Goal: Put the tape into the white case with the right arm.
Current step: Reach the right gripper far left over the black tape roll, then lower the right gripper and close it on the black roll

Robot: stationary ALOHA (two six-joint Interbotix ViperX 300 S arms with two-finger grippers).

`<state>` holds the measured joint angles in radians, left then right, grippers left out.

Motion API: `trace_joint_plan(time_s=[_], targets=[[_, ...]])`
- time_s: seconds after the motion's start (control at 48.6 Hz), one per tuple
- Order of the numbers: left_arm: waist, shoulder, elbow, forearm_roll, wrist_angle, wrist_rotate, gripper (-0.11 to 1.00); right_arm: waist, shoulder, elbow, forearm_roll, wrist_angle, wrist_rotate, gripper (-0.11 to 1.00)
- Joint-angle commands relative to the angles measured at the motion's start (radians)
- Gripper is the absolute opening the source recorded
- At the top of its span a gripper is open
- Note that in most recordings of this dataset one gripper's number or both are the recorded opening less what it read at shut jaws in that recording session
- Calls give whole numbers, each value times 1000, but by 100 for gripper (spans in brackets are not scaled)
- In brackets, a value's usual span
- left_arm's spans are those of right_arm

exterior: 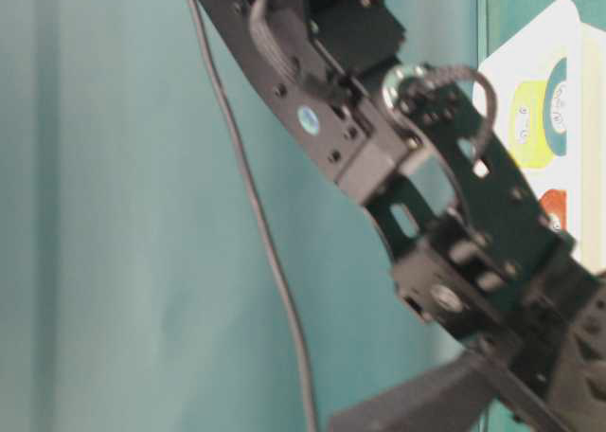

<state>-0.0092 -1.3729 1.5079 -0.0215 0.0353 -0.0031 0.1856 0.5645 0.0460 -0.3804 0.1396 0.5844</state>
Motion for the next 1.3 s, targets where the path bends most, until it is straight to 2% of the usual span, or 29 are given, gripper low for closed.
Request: trace_joint_plan(time_s=[0.0, 0.165, 0.329, 0.391, 0.514, 0.596, 0.926, 1.275], targets=[[2, 9, -11, 0, -6, -2, 0, 8, -8, -44, -2, 26, 2, 54], [2, 9, -11, 0, -5, -2, 0, 14, 11, -78, -2, 64, 3, 54], [2, 9, -9, 0, -5, -2, 0, 14, 11, -87, 3, 72, 8, 49], [2, 9, -11, 0, -5, -2, 0, 15, 11, -94, 6, 87, 9, 40], [2, 9, -9, 0, -3, -2, 0, 23, 9, -110, 12, 147, 8, 11], [2, 9, -11, 0, -5, -2, 0, 25, 11, -114, 11, 169, 6, 0], [2, 9, -11, 0, -3, -2, 0, 31, -18, -112, 12, 183, 8, 0], [2, 9, -11, 0, -5, -2, 0, 26, -149, -112, 12, 304, 14, 0]])
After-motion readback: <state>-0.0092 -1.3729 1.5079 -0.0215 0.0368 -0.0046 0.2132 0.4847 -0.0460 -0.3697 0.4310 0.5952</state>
